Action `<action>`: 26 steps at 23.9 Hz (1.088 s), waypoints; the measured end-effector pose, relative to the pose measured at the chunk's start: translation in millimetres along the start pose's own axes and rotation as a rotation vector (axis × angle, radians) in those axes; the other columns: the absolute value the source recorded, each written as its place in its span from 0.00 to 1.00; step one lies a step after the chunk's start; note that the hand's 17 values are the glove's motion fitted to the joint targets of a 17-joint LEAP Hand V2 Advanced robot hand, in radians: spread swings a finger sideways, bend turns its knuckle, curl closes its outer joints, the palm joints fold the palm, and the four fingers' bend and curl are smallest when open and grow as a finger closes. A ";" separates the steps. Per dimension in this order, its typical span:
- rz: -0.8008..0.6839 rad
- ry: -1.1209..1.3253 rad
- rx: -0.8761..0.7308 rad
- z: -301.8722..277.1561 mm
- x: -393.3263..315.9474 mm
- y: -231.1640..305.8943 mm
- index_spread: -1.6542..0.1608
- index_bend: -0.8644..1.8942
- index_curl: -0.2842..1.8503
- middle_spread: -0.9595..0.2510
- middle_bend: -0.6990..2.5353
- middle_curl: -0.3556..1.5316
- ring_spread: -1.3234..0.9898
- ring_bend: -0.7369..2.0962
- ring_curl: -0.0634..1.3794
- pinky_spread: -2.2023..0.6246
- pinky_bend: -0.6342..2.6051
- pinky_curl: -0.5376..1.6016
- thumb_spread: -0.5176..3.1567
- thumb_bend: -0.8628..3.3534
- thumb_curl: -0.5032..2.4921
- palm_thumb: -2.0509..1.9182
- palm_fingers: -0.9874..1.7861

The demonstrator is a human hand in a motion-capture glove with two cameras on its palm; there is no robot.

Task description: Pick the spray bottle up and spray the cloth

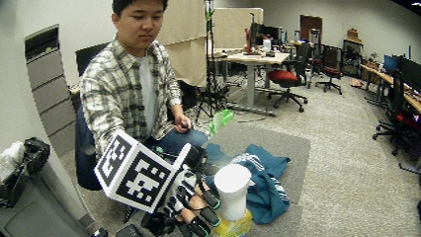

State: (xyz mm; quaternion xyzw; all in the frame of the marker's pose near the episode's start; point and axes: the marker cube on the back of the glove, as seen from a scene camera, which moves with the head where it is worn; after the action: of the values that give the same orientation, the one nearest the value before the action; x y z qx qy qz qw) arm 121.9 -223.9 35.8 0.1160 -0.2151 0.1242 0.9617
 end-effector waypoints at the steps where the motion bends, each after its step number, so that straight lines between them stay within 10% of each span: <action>1: -0.003 -0.022 -0.001 0.0 0.7 -1.1 0.74 0.36 0.23 0.76 0.28 0.32 0.63 0.43 0.23 0.85 0.41 0.37 0.46 0.20 0.29 0.66 0.35; 26: -0.032 -0.511 0.225 46.2 2.4 -40.5 0.75 0.36 0.23 0.78 0.34 0.38 0.59 0.47 0.25 0.84 0.39 0.36 0.41 0.21 0.32 0.74 0.50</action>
State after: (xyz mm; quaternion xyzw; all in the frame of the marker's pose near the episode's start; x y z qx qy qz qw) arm 117.9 -274.4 70.6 0.2527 -0.4337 0.0990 0.8592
